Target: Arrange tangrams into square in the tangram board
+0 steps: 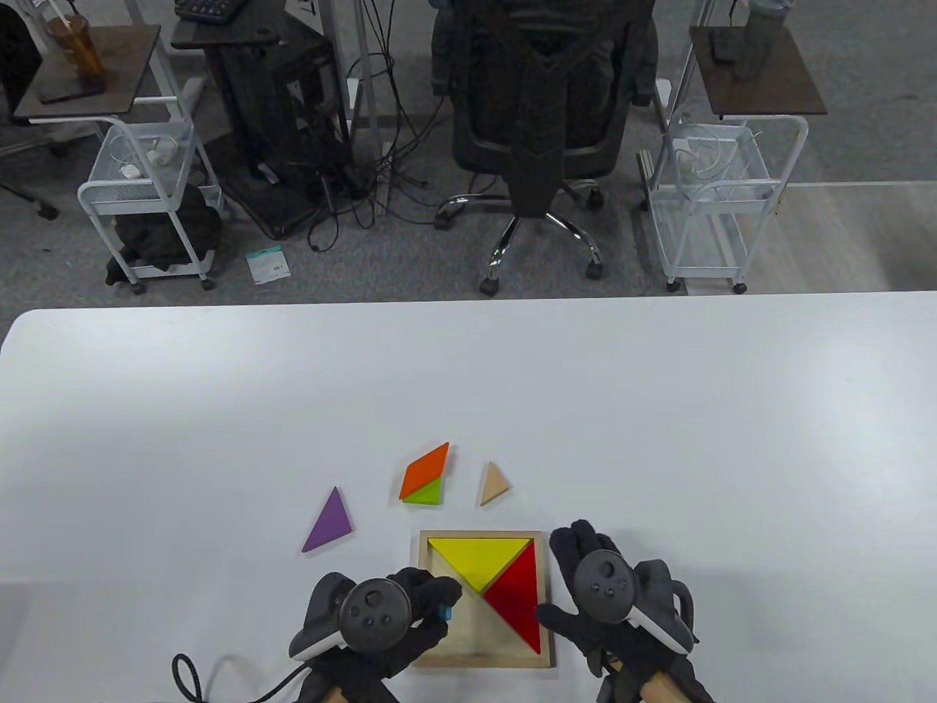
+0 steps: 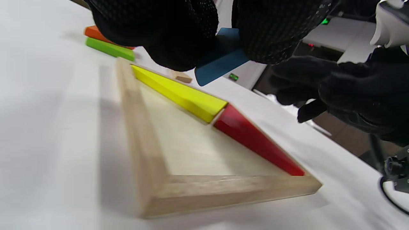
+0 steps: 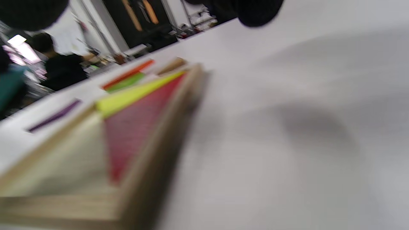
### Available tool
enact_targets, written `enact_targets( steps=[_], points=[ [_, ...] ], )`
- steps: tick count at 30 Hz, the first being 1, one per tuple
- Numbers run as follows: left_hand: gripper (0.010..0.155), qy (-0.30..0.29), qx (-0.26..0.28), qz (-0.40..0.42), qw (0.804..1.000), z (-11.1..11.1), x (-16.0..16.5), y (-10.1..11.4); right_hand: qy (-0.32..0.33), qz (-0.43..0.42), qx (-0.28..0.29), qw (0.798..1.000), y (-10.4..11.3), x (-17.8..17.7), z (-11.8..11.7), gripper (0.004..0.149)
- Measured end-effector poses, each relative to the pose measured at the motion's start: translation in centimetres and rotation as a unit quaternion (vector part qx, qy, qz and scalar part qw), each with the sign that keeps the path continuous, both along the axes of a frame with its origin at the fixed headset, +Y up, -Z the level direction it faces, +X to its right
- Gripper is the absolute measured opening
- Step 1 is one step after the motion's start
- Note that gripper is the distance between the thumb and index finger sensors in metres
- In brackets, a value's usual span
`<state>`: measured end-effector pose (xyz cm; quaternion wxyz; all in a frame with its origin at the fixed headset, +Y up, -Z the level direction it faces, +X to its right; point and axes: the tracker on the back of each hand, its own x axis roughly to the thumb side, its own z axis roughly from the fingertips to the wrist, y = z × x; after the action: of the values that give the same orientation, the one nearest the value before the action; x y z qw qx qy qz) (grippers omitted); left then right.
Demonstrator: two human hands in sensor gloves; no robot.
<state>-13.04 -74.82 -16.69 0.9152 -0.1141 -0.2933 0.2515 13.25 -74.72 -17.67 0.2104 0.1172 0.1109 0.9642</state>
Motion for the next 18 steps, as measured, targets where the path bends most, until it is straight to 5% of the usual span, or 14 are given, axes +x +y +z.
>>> enact_targets(
  steps=[8,18],
  points=[
    [0.052,0.011,0.072,0.037,0.997,2.1,3.0,0.8,0.045,-0.153,-0.034,0.987,-0.1,-3.0,1.0,0.064],
    [0.053,0.059,0.144,0.031,0.987,3.7,4.4,0.6,0.008,-0.251,-0.08,0.965,-1.0,-2.8,0.7,0.052]
  ],
)
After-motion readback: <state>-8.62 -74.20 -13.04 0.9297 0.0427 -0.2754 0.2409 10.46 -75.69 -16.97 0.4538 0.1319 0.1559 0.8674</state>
